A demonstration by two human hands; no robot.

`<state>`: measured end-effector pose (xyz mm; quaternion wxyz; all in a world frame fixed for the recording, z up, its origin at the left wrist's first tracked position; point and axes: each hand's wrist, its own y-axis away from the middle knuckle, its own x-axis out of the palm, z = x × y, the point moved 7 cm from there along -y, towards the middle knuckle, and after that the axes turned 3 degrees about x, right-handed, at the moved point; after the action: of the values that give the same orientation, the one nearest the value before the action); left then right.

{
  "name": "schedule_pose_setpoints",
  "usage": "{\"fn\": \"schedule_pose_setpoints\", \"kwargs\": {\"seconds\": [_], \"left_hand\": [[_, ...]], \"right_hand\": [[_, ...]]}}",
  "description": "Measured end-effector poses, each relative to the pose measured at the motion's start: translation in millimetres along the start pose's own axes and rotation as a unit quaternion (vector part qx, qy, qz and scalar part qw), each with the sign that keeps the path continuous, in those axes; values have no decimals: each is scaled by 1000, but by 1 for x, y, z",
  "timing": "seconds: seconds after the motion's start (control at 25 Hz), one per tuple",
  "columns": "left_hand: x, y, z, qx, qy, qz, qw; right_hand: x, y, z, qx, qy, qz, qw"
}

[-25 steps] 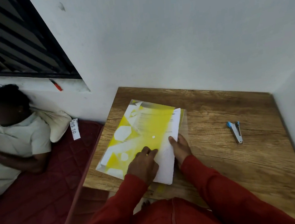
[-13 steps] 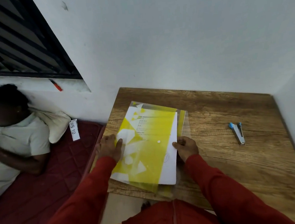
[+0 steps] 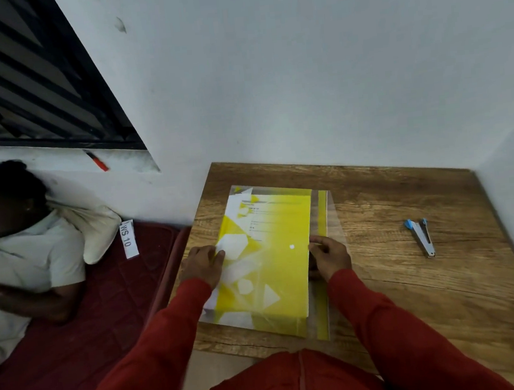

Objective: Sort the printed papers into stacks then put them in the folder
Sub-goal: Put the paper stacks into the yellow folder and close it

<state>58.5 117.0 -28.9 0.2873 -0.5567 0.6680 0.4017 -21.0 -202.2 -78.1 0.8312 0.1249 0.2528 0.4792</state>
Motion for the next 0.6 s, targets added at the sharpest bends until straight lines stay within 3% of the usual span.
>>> {"fn": "schedule_pose_setpoints", "kwargs": {"seconds": [0.16, 0.36, 0.6], "left_hand": [[-1, -5, 4, 12, 4, -9, 1000], [1, -12, 7, 18, 5, -15, 1000], [1, -16, 8, 7, 25, -18, 999]], "right_hand": [[-1, 25, 25, -8, -11, 10, 1000], [6, 36, 39, 72, -94, 85, 989], [9, 36, 48, 53, -2, 76, 996]]}}
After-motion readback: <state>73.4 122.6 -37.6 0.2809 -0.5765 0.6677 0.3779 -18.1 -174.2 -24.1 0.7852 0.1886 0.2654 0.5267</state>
